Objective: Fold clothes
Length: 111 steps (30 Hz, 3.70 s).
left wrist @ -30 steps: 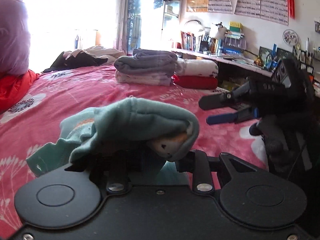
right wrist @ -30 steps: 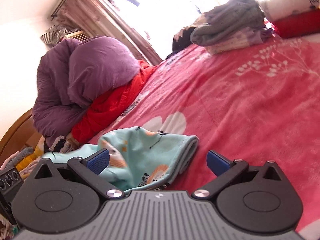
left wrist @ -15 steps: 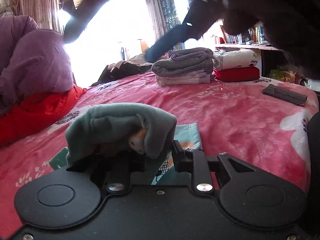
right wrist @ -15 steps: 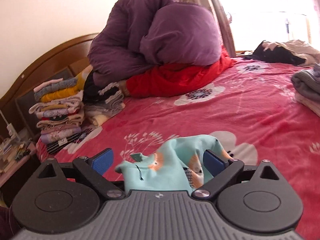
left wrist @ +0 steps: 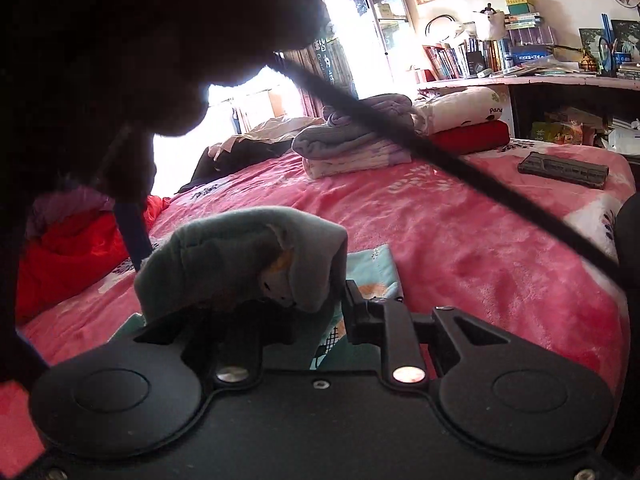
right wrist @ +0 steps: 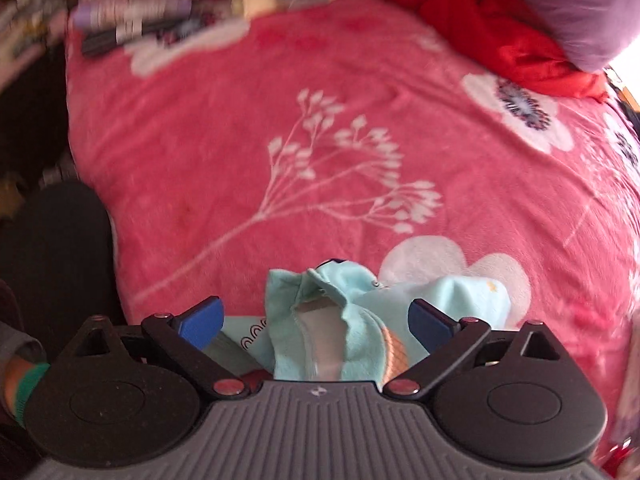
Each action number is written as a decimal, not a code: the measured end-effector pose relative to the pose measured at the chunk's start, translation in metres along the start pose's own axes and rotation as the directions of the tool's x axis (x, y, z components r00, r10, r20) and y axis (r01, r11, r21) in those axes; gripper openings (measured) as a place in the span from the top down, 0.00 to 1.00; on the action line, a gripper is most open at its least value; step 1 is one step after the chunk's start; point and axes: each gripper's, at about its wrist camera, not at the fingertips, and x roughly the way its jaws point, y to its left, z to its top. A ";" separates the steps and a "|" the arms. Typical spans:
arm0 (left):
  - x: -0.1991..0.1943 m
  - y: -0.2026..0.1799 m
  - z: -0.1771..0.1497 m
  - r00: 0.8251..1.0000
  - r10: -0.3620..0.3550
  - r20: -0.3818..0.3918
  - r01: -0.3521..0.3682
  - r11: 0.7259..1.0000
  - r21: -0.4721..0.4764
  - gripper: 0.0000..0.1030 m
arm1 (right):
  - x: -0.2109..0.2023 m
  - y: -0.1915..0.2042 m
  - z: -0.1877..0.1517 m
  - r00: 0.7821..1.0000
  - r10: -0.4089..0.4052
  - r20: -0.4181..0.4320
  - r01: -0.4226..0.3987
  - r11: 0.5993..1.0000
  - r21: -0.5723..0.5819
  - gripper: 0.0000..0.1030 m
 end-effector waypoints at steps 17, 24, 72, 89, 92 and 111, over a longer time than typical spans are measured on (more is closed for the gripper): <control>0.000 0.006 0.000 1.000 -0.018 -0.016 0.018 1.000 -0.009 0.82 | -0.002 -0.048 -0.002 0.993 -0.113 0.042 0.107 0.986 0.125 0.94; 0.000 0.016 0.002 0.999 -0.008 -0.053 0.007 0.999 -0.034 0.83 | -0.067 -0.126 -0.097 0.918 -0.113 0.381 -0.104 0.857 0.505 0.99; -0.010 0.146 -0.071 0.990 -0.088 -0.108 -0.060 0.431 -0.900 0.83 | 0.068 -0.034 -0.233 0.820 0.005 0.572 -0.421 0.684 0.596 0.57; -0.019 0.027 0.037 0.997 -0.027 0.068 0.039 0.981 -0.189 0.96 | 0.027 -0.044 -0.331 0.591 -0.157 0.792 -0.639 0.508 0.577 0.55; -0.008 -0.014 0.040 0.994 -0.094 0.061 0.095 0.995 -0.004 0.96 | 0.003 -0.062 -0.367 0.482 -0.254 0.838 -0.701 0.462 0.543 0.45; -0.019 -0.017 0.021 0.925 -0.361 -0.120 0.358 0.932 -0.052 0.51 | -0.012 -0.054 -0.381 0.517 -0.358 0.778 -0.489 0.622 0.611 0.26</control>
